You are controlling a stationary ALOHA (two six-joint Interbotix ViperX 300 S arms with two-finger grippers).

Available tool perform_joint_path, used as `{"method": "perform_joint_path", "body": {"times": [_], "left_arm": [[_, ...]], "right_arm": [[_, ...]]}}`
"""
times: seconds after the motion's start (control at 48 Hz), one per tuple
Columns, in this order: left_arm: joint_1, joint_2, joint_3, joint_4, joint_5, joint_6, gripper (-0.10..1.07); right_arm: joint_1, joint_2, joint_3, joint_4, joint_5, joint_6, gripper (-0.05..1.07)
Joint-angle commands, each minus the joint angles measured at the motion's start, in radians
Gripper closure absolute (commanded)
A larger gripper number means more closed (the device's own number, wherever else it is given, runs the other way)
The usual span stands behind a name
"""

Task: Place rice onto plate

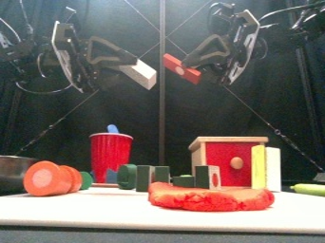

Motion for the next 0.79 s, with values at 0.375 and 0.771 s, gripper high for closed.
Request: {"method": "perform_joint_path", "body": {"times": [0.375, 0.771], "left_arm": [[0.0, -0.032, -0.017, -0.002, -0.005, 0.0, 0.32], [-0.002, -0.032, -0.02, -0.002, -0.005, 0.0, 0.32]], "right_arm": [[0.091, -0.112, 0.058, 0.098, 0.235, 0.006, 0.54], [0.192, -0.152, 0.117, 0.287, 0.505, 0.006, 0.54]]}}
